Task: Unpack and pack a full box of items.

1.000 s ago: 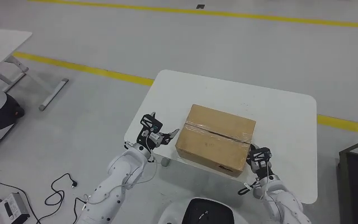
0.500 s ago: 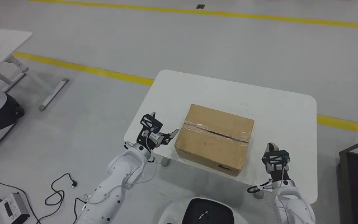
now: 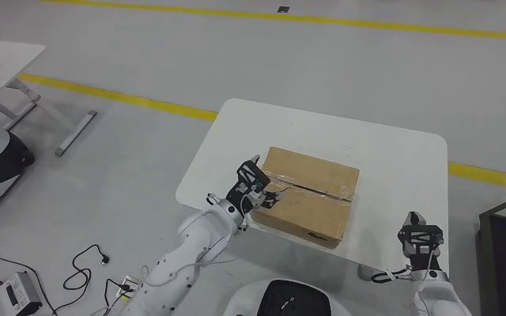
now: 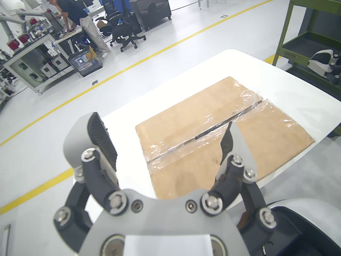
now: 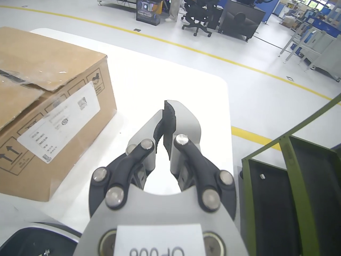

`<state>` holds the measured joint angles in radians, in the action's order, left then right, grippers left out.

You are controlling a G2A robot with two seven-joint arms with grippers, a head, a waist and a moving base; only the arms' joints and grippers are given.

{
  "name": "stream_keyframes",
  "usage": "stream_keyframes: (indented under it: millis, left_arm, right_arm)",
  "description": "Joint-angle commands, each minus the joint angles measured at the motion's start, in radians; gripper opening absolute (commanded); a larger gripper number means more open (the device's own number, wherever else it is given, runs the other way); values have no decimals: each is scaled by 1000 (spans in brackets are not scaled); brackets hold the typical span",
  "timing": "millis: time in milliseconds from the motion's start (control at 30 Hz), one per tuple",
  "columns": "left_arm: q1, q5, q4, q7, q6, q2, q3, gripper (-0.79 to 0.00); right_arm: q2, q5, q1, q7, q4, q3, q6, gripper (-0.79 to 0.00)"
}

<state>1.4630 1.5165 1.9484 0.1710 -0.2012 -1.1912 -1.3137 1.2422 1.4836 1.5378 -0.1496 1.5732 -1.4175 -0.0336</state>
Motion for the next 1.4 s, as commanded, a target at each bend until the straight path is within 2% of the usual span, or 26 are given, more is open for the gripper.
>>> stream_keyframes:
  millis: [0,100,767,867,1033,1200,1367]
  left_arm:
    - [-25,12,-3,20,-4,-5,46,0]
    - [-52,21,-12,35,-39,-10,100,0]
    - [-55,-2,-17,19,-37,-13,113,0]
    - [-102,-14,-40,27,-24,-23,155,0]
    - [-231,-37,-111,70,-25,-51,276,0]
    - [-361,-6,-227,136,-11,-84,396,0]
    - [-454,57,-353,169,19,-117,497,0]
  right_arm:
    - [-2,-6,11,-1,0,-22,-2,-785]
    - [-5,-20,23,0,-5,-53,-2,-785]
    - [-6,8,54,-14,7,-70,36,-785]
    - [-6,13,49,-11,11,-69,38,-785]
    - [-6,23,48,-9,19,-74,34,-785]
    - [-5,15,60,-10,16,-91,19,-785]
    - [-6,2,81,-7,9,-116,7,-785]
